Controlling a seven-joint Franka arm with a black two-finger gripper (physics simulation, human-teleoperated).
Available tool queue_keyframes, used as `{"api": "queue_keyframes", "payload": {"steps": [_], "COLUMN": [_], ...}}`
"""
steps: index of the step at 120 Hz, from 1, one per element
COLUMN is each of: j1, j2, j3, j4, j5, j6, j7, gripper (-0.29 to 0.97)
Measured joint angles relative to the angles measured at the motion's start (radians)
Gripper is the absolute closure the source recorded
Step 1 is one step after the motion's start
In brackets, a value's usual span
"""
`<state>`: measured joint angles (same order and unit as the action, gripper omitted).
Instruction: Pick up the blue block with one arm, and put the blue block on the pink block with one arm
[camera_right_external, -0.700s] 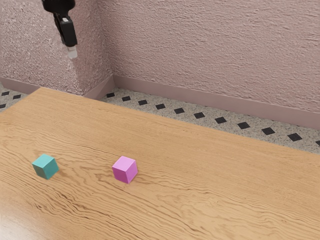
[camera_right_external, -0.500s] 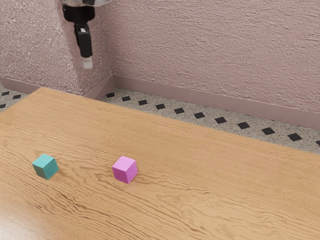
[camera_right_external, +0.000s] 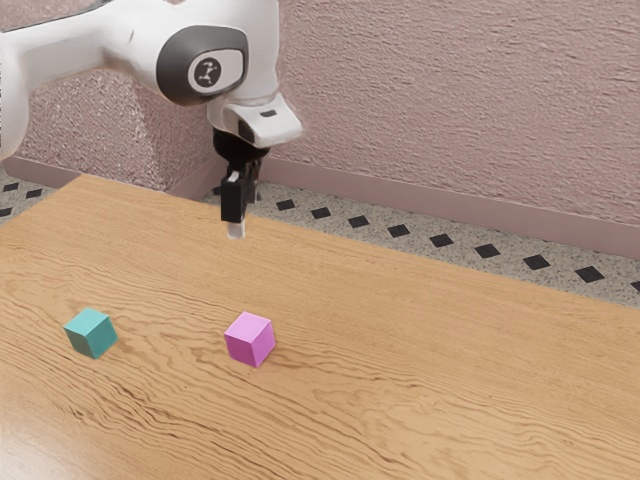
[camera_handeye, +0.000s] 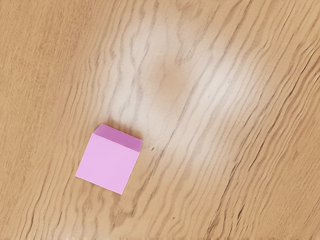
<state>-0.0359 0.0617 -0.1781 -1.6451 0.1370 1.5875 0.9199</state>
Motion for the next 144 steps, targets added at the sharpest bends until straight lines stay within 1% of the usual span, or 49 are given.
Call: {"api": "queue_keyframes", "payload": {"steps": [13,20,25,30,44,51,75,90,101,128,144], "j1": [0.116,0.188,0.216,0.218,0.182,0.184,0.280,0.352,0.395,0.429,0.495], "j2": [-0.001,0.008,0.019,0.028,0.035,0.041,0.078,0.082,0.081,0.028,0.031], "j3": [0.090,0.109,0.116,0.120,0.122,0.122,0.121,0.121,0.122,0.121,0.121], "j4": [-0.052,-0.059,-0.061,-0.062,-0.064,-0.063,-0.064,-0.073,-0.131,-0.307,-0.368], "j5": [-0.013,-0.015,-0.017,-0.018,-0.021,-0.021,-0.022,-0.022,-0.030,-0.078,-0.095], "j6": [0.064,0.089,0.104,0.117,0.140,0.147,0.161,0.167,0.205,0.352,0.414], "j7": [0.119,0.181,0.224,0.263,0.358,0.401,0.551,0.650,0.714,0.835,0.888], "gripper": [0.00,0.00,0.00,0.00,0.00,0.00,0.00,0.00,0.00,0.00,0.00]}}
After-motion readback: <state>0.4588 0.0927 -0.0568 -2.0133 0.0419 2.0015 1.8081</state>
